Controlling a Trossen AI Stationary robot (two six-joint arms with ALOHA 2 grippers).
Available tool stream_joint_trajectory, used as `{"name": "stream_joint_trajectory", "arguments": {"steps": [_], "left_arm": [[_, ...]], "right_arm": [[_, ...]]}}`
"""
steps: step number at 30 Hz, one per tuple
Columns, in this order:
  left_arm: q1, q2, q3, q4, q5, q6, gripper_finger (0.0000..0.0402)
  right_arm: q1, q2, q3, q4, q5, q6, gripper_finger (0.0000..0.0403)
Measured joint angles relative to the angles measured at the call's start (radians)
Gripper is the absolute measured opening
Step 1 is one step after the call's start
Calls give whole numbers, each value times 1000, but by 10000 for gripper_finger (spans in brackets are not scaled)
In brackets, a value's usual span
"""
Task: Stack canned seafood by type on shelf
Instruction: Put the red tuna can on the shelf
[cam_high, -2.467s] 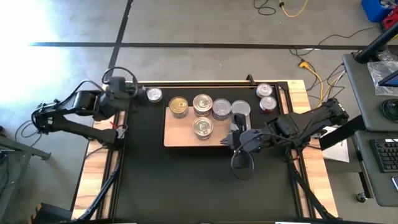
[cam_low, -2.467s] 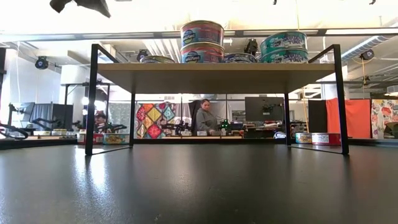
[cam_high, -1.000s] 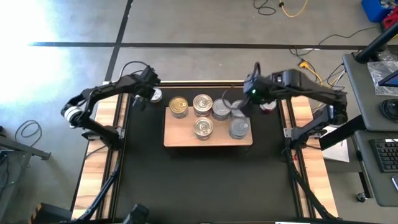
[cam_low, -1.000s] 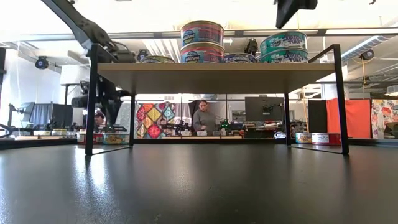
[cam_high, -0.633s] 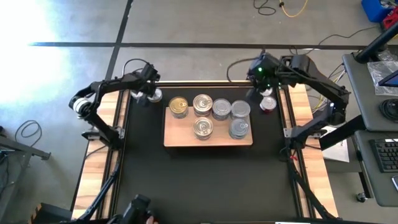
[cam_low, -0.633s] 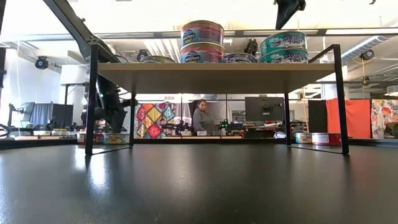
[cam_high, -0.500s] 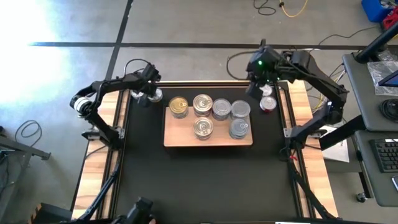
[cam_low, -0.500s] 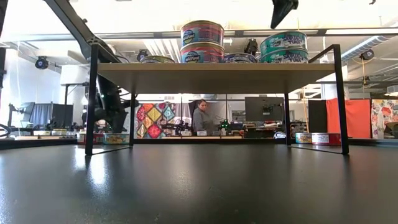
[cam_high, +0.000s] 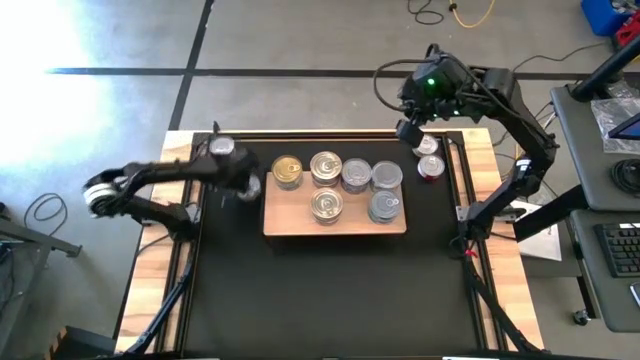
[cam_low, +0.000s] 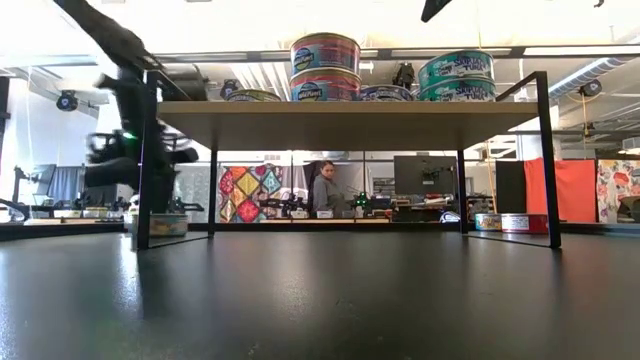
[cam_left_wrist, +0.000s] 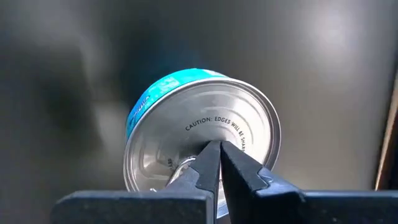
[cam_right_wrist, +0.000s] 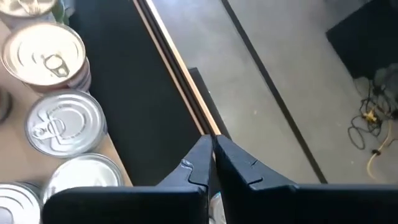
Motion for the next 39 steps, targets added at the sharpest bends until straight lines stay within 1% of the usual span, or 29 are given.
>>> {"name": "stream_joint_trajectory", "arguments": {"steps": [1, 2, 5, 7, 10, 12, 14, 16, 18, 22, 27, 29, 31, 33, 34, 39], "left_arm": [[-60, -34, -28, -6, -13, -83, 0], [-114, -62, -52, -8, -27, -123, 0], [-240, -112, -86, -62, -45, -144, 0], [-331, -134, -87, -137, -49, -151, 0], [-451, -165, -66, -275, -21, -158, 0], [-517, -190, -49, -401, 13, -169, 1], [-575, -221, -22, -472, 39, -183, 1], [-610, -254, 15, -486, 25, -182, 1], [-614, -267, 44, -504, -19, -166, 1], [-544, -282, 115, -512, -163, -122, 1], [-364, -301, 186, -503, -276, -78, 1], [-279, -300, 216, -474, -317, -13, 1], [-181, -290, 246, -421, -346, 113, 1], [-82, -266, 269, -344, -348, 242, 1], [-35, -250, 277, -306, -330, 282, 1], [187, -146, 297, -191, -231, 377, 1]], "right_arm": [[0, 0, 9, -5, 0, 16, 13], [1, 0, 17, -8, 0, 34, 13], [2, -6, 31, -10, -22, 77, 13], [2, -9, 37, -16, -50, 114, 13], [2, -16, 38, -46, -79, 177, 13], [2, -19, 38, -67, -96, 214, 13], [2, -29, 37, -62, -136, 249, 13], [2, -38, 37, -64, -171, 273, 13], [2, -43, 38, -64, -176, 283, 13], [2, -45, 37, -64, -176, 284, 13], [2, -45, 35, -63, -176, 270, 13], [2, -44, 35, -63, -176, 257, 13], [2, -44, 35, -63, -176, 249, 13], [2, -44, 35, -62, -173, 225, 13], [2, -44, 35, -61, -173, 218, 13], [2, -44, 35, -58, -173, 186, 13]]}}
